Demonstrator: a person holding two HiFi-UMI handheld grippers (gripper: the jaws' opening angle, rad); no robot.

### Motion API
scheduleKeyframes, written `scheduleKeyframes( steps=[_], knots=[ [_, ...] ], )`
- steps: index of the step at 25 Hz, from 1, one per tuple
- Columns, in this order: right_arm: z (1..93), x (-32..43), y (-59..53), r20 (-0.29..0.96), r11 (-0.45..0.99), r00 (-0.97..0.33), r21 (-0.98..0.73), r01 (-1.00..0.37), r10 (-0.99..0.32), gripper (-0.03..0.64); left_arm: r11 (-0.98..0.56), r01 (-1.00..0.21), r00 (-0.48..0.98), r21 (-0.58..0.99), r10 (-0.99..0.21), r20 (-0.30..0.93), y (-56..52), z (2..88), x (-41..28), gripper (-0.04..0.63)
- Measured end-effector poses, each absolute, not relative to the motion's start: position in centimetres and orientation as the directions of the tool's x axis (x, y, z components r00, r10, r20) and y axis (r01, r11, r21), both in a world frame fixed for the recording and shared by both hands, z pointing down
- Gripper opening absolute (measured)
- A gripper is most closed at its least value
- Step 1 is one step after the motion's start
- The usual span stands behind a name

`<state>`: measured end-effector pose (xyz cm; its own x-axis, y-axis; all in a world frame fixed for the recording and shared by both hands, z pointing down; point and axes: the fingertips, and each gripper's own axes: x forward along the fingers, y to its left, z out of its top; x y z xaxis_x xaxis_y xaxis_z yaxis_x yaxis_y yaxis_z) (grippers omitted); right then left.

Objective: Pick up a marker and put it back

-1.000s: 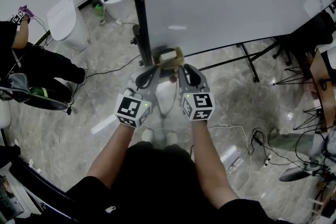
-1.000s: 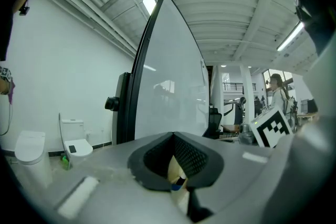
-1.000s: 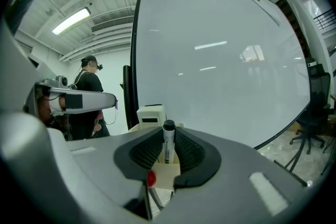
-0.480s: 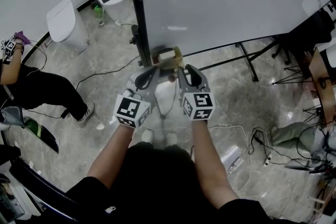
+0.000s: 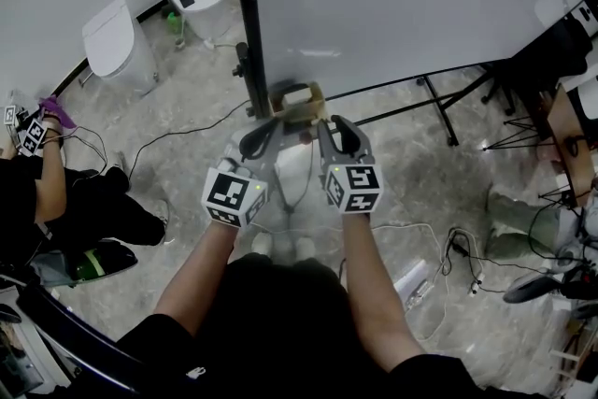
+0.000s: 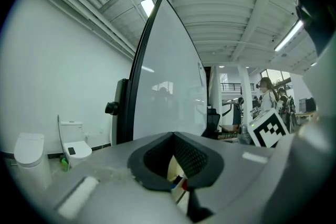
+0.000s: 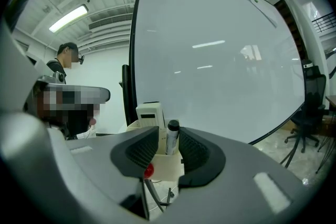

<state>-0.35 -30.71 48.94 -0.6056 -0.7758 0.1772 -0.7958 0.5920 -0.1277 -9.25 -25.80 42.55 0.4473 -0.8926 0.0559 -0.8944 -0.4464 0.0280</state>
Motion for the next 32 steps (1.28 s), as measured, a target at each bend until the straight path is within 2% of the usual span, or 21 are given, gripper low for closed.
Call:
scheduleKeyframes(
  steps=[19, 26, 32],
  knots=[
    [46.6, 2.0, -28.3, 0.141, 0.564, -0.573, -0.099, -0.819, -0.807, 0.127, -0.475, -0.880, 0.475, 0.009, -0.880, 0.013, -24.0, 40.3, -8.1, 0.003],
    [42.5, 2.4, -26.5, 0.057, 0.582, -0.586, -0.067, -0.810, -0.809, 0.038, -0.498, -0.867, 0.498, -0.008, -0.867, -0.009, -23.3, 39.1, -6.9, 0.003],
    [38.6, 2.0, -25.1, -0.021, 0.608, -0.608, -0.039, -0.793, -0.794, 0.018, -0.500, -0.866, 0.500, -0.026, -0.865, -0.043, -22.3, 37.4, -6.6, 0.005]
  ],
)
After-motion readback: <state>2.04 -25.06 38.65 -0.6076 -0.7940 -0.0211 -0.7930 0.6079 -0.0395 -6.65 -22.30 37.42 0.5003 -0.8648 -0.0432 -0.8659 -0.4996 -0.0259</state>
